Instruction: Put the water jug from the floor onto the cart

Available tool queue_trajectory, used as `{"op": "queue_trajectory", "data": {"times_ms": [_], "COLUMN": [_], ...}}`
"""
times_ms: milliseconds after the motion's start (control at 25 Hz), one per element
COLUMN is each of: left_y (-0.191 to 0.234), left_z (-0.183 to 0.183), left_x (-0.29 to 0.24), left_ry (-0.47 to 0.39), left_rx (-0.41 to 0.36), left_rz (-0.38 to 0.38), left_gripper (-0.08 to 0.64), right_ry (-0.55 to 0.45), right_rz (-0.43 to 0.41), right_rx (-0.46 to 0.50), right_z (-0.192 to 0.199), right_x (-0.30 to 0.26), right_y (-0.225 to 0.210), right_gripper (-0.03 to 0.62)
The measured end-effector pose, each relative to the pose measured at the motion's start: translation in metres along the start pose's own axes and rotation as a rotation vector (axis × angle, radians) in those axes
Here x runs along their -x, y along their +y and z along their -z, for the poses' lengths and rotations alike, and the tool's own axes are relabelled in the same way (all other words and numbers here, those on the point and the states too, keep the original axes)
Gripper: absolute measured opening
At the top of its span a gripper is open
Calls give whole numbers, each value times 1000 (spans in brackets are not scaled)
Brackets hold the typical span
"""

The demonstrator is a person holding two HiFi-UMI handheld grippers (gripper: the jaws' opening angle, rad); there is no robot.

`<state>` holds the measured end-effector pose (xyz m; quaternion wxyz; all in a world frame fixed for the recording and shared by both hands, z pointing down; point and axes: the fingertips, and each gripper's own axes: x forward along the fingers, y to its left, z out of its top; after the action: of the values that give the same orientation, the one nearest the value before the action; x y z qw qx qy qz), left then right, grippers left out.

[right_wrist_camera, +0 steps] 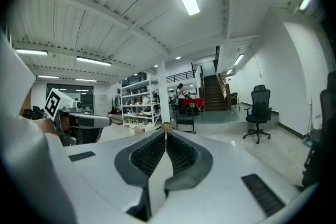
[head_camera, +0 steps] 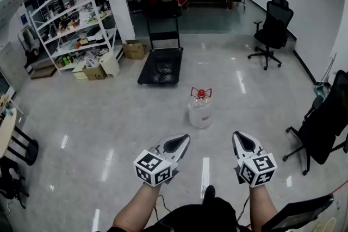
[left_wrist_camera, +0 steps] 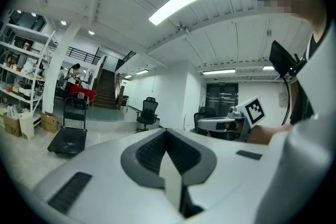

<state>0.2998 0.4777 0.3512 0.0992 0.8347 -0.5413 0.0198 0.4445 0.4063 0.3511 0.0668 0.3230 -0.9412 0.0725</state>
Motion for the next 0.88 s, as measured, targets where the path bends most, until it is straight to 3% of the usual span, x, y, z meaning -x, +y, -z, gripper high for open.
{"op": "queue_trajectory", "data": {"times_ms": [280,560,760,880], "left_y": [62,128,206,261], "left_z": [-26,-35,-29,-26], "left_x": [-99,-164,-212,-237], "left_ry": [11,56,12,31], "left_rx": [19,66,118,114], "left_rz": [-46,-72,-60,-38], "left_gripper": [-9,-9,-9,-9], "right_ry": [2,41,74,99], "right_rz": [-75,-109,-95,-56], "right_rx": [3,-33,-41,-68], "right_z": [-26,-31,-20,-13], "right_x": [-85,-171,-257,-310], "right_y": [-88,-136,-164,-180], "right_gripper": [3,6,32,57]}}
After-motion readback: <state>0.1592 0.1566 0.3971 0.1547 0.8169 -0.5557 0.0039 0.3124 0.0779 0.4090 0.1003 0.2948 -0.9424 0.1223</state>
